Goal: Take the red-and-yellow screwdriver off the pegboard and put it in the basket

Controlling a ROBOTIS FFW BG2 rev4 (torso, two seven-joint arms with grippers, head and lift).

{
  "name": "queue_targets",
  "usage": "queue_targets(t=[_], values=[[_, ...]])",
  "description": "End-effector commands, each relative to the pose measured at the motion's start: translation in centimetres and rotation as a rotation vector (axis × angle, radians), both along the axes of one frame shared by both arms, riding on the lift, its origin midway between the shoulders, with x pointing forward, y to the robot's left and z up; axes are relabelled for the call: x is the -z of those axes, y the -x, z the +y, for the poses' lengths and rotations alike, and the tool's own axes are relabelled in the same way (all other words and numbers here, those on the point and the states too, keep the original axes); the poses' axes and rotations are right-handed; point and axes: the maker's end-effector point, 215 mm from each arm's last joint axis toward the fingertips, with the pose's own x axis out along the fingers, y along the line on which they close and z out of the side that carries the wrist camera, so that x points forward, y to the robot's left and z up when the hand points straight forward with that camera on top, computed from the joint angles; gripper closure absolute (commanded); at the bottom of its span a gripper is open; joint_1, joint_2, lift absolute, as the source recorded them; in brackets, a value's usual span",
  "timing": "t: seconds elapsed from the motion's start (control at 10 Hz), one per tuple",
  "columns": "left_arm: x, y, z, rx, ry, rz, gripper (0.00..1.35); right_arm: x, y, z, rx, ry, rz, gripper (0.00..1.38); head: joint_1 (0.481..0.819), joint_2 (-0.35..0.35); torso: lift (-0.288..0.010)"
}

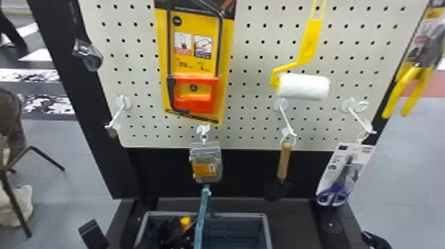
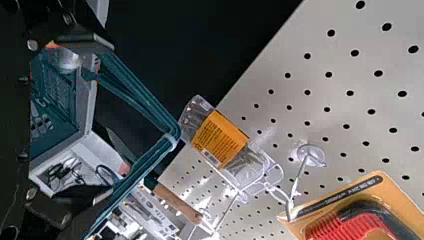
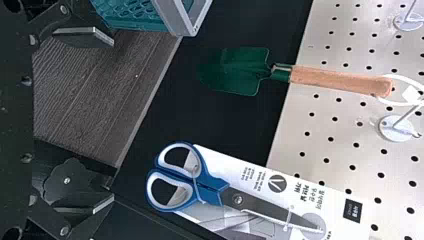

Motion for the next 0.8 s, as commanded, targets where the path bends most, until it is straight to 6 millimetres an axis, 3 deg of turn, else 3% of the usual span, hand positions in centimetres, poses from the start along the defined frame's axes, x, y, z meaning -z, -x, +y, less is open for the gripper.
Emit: queue_targets(t=[0.0, 0.4, 0.7], values=[[-0.2, 0.0, 0.1, -0.002, 0.0, -0.007, 0.17, 0.1, 0.0, 0.1, 0.002, -0.004, 0.001, 0.2, 0.549, 0.0, -0.1], [-0.6, -0.3, 1.1, -0.028, -0.034, -0.038, 0.17, 0.1, 0.2, 0.1, 0.002, -0.003, 0.003, 0.2, 0.549, 0.0, -0.1], [-4.2, -1.0, 4.4, -0.105, -0.209, -0.126, 0.17, 0.1, 0.3, 0.0, 0.003, -0.004, 0.004, 0.2, 0.549, 0.0, -0.1]])
